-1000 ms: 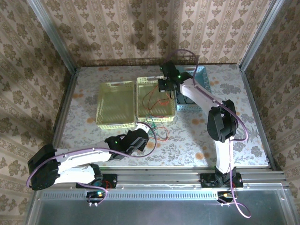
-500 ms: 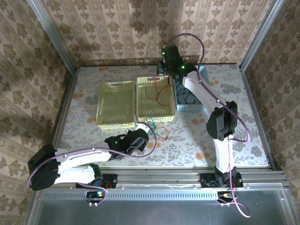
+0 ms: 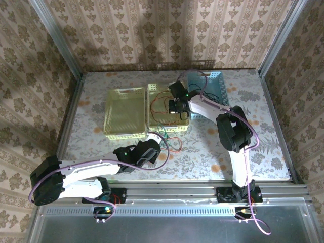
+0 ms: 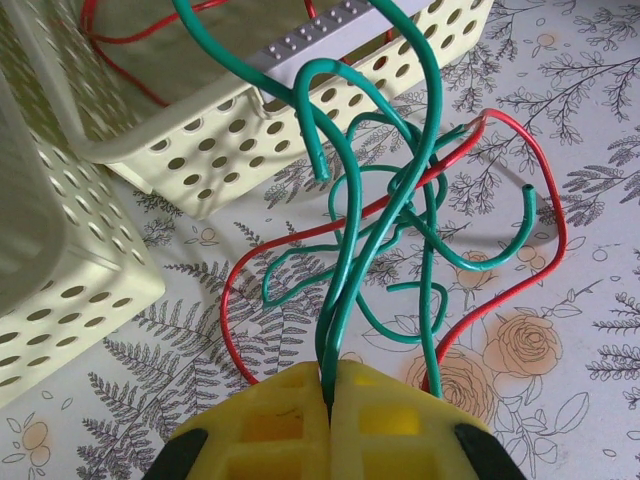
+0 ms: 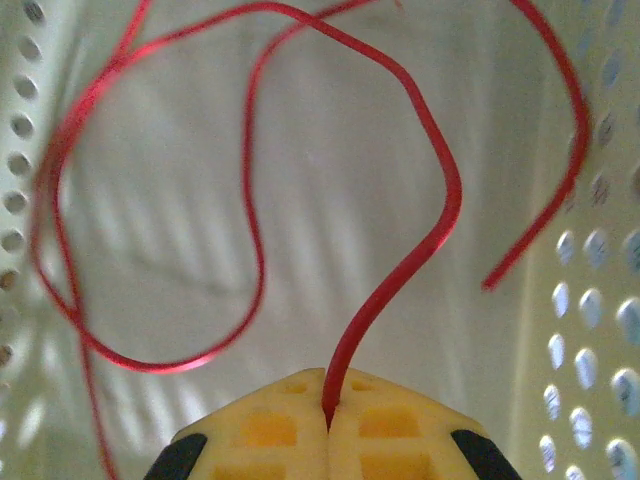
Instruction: Untangle the cables
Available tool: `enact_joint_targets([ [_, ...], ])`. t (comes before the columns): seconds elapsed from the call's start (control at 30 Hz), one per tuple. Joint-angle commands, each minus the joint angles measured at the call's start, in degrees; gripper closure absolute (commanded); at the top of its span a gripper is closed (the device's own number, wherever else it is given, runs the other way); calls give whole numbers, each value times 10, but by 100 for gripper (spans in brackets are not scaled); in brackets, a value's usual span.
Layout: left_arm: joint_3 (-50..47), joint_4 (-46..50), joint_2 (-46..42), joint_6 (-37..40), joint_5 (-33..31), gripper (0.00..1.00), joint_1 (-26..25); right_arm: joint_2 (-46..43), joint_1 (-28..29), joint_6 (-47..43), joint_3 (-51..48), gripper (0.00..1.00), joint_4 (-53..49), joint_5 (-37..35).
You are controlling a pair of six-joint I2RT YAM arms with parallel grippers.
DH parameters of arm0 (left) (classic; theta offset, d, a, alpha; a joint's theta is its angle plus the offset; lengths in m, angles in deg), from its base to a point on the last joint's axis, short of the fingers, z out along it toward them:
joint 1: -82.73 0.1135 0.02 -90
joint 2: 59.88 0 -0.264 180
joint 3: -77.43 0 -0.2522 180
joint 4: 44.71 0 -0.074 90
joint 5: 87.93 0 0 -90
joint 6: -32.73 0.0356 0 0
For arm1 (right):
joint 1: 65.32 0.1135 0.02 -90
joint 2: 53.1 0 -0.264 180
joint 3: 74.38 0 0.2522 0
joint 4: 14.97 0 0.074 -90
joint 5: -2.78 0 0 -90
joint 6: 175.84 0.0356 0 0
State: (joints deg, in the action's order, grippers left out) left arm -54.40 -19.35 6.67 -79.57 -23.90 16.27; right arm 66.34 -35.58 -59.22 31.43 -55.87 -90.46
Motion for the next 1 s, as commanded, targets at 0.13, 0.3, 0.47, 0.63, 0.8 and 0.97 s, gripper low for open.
enact_joint_targets([
  [0.13, -5, 2, -4, 8, -1, 100, -7, -91, 2, 12, -37, 59, 52, -14],
  [0.3, -12, -9, -17, 14, -10, 100, -7, -201, 8, -18, -114, 55, 53, -31],
  [0.47, -19, -23, -26, 19, -6, 100, -7, -339, 17, -39, -263, 54, 47, 2],
  [0.63, -16, -27, -22, 21, -3, 100, -7, -422, 48, -41, -397, 53, 61, 105],
  [0.8, -14, -34, -20, 24, 1, 100, -7, -369, 84, -51, -425, 52, 67, 98],
  [0.97, -8, -36, -11, 25, 4, 100, -8, -293, 84, -46, -414, 52, 106, 80],
])
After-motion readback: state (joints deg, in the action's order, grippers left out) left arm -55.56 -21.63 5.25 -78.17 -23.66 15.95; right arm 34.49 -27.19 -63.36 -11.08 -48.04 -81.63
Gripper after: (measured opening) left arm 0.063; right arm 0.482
